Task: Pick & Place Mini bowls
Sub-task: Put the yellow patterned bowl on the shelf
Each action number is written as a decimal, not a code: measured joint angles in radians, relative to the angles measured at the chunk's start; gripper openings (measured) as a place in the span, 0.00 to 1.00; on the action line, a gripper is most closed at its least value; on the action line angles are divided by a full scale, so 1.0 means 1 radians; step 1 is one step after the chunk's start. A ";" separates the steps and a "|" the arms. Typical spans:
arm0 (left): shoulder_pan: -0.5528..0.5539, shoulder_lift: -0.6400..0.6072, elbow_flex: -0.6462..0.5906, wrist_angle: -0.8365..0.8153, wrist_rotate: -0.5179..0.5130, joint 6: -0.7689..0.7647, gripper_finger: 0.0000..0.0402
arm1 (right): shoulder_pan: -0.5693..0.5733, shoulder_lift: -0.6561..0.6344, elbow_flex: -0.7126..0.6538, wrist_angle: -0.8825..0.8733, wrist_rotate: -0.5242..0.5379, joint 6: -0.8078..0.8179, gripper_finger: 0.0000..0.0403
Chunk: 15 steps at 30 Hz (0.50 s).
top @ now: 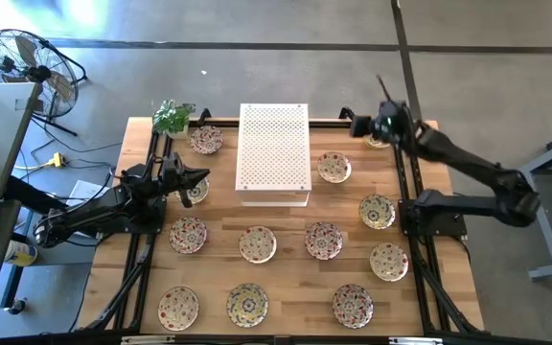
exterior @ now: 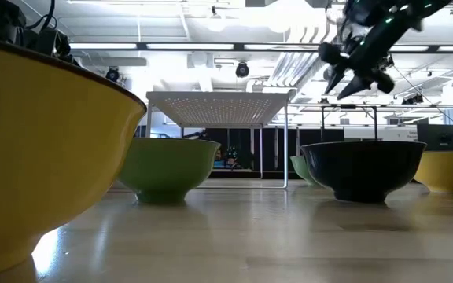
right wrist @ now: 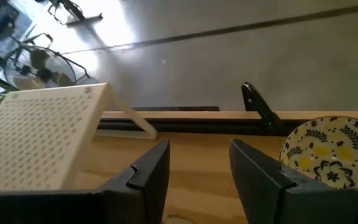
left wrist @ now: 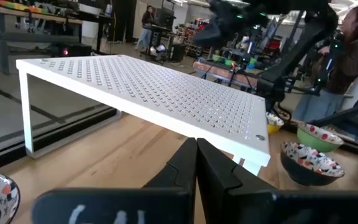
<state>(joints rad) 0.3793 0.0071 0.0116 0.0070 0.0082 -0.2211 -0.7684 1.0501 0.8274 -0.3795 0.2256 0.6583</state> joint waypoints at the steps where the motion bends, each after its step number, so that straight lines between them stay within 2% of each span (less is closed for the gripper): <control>1: 0.000 0.000 0.000 0.000 0.000 -0.007 0.01 | -0.039 0.040 0.026 0.000 -0.049 -0.016 0.39; 7: 0.000 0.000 0.000 0.000 0.001 -0.082 0.01 | -0.170 0.292 0.230 -0.071 -0.253 -0.210 0.34; 11: 0.000 0.000 0.000 0.000 0.001 -0.095 0.01 | -0.252 0.458 0.456 -0.269 -0.345 -0.417 0.29; 15: 0.000 0.000 0.000 0.000 0.001 -0.095 0.01 | -0.311 0.641 0.732 -0.549 -0.399 -0.628 0.20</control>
<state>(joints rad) 0.3790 0.0071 0.0116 0.0067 0.0090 -0.3164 -1.0797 1.6912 1.5598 -0.9282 -0.1739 0.0307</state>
